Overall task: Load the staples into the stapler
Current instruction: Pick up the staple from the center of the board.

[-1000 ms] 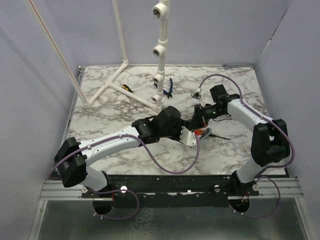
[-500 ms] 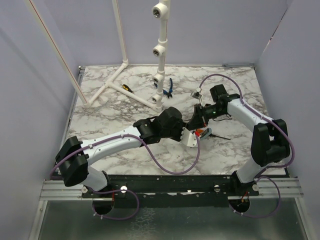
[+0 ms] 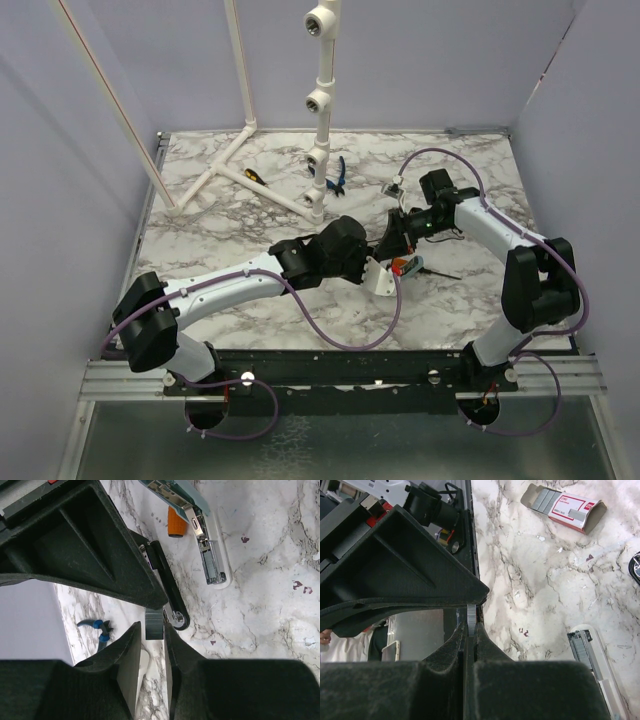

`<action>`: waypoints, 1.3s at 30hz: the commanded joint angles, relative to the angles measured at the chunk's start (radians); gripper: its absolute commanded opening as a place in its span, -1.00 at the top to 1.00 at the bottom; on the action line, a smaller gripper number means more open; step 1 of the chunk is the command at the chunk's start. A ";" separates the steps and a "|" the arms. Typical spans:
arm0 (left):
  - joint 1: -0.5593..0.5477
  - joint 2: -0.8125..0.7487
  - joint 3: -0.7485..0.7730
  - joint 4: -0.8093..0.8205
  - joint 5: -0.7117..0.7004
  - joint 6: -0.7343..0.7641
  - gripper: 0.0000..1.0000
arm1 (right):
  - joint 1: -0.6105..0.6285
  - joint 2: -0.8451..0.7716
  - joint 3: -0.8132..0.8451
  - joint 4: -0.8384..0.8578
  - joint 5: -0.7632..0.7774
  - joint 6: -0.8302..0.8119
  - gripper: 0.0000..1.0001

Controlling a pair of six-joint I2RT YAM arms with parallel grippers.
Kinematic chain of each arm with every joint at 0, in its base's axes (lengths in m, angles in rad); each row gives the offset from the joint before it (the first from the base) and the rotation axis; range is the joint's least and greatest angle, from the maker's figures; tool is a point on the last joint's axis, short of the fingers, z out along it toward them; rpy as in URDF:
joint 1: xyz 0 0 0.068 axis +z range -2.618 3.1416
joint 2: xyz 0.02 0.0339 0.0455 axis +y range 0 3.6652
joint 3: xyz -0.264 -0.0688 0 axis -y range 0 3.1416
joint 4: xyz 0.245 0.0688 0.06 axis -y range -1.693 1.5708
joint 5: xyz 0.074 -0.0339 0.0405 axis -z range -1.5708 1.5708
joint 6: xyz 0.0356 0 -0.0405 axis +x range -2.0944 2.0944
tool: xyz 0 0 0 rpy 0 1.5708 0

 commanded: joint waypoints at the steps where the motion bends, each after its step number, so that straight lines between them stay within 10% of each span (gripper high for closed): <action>1: -0.009 0.006 0.007 0.004 -0.028 0.014 0.51 | -0.002 0.022 0.030 -0.033 -0.026 -0.007 0.91; 15: 0.004 -0.063 -0.038 0.033 0.031 0.004 -0.19 | -0.001 0.029 0.040 -0.120 -0.070 -0.149 0.91; 23: 0.075 -0.138 -0.099 0.067 0.231 -0.001 -0.22 | -0.001 0.127 0.118 -0.485 -0.116 -0.604 0.91; 39: 0.090 -0.130 -0.136 0.134 0.388 0.011 -0.17 | -0.001 0.111 0.096 -0.494 -0.144 -0.641 0.91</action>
